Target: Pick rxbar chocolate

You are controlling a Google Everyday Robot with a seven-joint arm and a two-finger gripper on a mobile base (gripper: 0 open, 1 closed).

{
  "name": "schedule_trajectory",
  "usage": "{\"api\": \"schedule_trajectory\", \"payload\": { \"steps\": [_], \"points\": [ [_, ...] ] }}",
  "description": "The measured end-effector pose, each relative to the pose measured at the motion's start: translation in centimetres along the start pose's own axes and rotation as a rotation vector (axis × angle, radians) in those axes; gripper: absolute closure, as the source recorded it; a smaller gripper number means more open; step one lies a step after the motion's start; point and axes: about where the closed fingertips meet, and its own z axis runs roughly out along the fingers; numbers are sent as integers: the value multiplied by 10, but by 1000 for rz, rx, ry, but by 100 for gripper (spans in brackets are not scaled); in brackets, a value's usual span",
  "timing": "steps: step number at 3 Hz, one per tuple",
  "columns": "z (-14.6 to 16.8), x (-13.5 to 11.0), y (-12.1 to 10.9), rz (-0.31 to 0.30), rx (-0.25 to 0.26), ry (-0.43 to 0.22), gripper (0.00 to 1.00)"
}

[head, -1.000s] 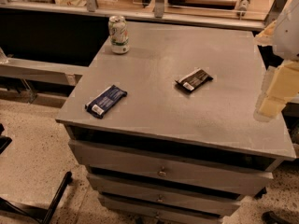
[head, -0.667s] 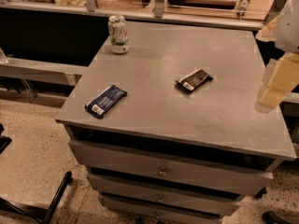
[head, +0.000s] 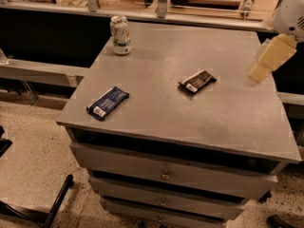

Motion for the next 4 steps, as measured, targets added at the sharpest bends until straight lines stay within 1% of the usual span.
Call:
{"api": "schedule_trajectory", "payload": {
  "steps": [1, 2, 3, 4],
  "points": [
    [19, -21, -2, 111, 0, -166, 0],
    [59, -41, 21, 215, -34, -285, 0],
    [70, -51, 14, 226, 5, -324, 0],
    [68, -52, 13, 226, 7, -325, 0]
  ]
}}
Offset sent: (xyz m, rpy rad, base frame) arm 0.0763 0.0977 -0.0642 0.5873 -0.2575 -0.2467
